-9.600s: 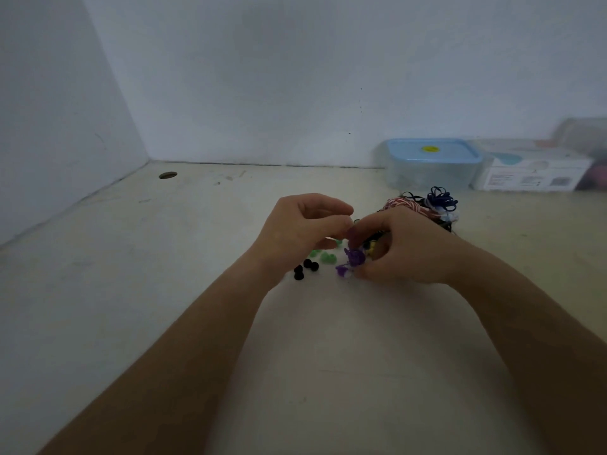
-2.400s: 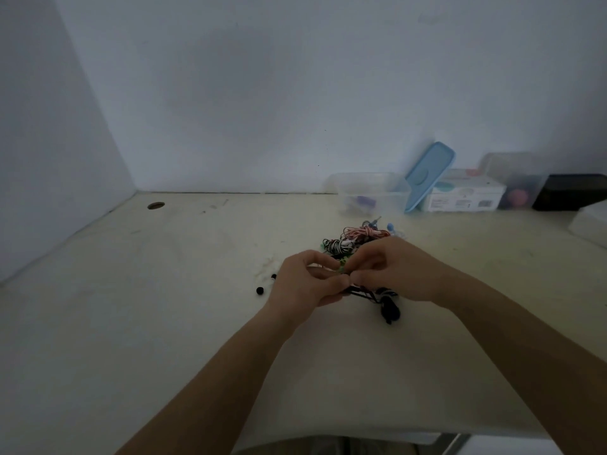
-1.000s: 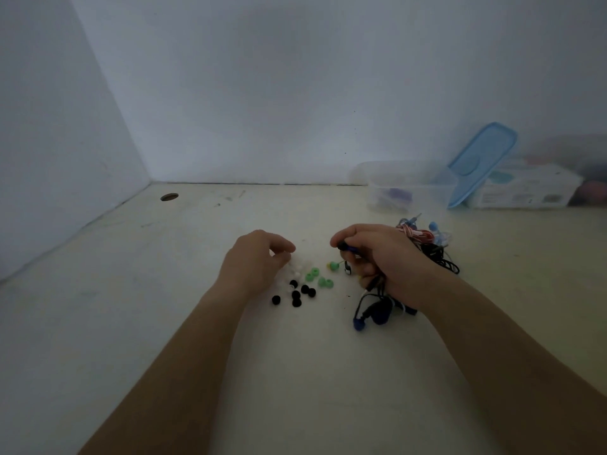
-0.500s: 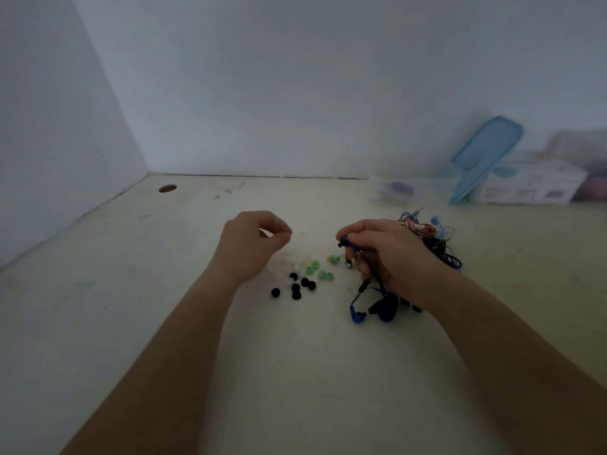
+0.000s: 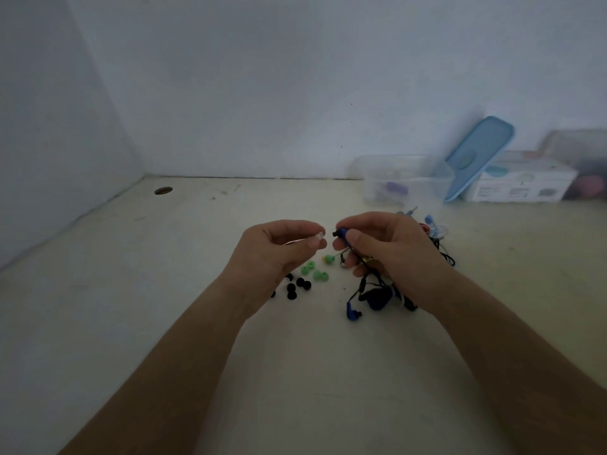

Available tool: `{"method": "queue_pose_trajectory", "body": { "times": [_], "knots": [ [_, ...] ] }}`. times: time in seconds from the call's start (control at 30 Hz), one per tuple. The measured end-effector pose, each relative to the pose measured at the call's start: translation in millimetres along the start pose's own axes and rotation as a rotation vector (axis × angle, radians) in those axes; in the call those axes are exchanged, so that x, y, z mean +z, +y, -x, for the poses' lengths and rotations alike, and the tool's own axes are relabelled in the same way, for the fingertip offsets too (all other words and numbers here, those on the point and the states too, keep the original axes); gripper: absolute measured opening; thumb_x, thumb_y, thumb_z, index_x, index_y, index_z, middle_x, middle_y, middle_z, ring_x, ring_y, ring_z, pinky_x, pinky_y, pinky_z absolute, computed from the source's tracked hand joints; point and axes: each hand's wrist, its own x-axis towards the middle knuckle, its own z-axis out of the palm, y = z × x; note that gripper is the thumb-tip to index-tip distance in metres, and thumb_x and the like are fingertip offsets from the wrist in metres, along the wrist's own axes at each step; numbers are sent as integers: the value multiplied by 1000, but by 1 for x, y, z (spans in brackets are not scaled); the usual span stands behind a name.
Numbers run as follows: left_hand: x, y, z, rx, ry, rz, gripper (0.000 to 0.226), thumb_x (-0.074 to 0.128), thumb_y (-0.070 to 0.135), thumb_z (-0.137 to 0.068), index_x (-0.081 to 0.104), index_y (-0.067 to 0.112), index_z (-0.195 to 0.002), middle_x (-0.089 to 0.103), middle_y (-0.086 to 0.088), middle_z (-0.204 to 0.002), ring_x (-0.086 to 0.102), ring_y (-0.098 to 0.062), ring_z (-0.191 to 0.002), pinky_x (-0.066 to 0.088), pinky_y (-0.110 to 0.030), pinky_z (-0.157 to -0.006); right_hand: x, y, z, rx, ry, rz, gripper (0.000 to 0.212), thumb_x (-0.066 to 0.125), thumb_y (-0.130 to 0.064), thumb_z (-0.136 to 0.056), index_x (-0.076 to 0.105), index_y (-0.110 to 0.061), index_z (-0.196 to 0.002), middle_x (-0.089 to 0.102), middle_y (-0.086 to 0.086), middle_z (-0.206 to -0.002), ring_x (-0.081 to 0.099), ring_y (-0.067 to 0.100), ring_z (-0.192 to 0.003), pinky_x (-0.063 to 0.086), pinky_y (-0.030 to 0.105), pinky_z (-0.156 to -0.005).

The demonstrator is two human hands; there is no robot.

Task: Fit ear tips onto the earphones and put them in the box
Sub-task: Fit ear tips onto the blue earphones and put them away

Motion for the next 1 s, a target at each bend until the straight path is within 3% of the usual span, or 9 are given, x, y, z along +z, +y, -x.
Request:
{"method": "queue_pose_trajectory", "body": {
  "times": [0.27, 0.43, 1.0],
  "knots": [
    [7, 0, 2, -22, -51, 138, 30, 72, 8, -67, 72, 6, -96, 76, -11, -96, 74, -20, -89, 58, -22, -80, 0, 3, -2, -37, 16, 29, 14, 63, -7, -95, 72, -11, -104, 75, 6, -89, 72, 22, -74, 58, 30, -65],
    [10, 0, 3, -35, -43, 132, 21, 67, -4, -78, 70, 7, -96, 77, -9, -90, 74, -19, -83, 58, -21, -74, 1, 3, -2, -57, 1, 61, 13, 65, -7, -93, 72, -10, -104, 75, 6, -85, 72, 24, -74, 60, 33, -65],
    [10, 2, 5, -51, -52, 150, 20, 67, -3, -79, 69, 6, -97, 76, -12, -93, 75, -20, -84, 58, -21, -70, -1, 4, -2, -49, 21, 129, 14, 66, -9, -93, 74, -12, -104, 75, 10, -86, 70, 20, -71, 62, 33, -68]
  ]
}}
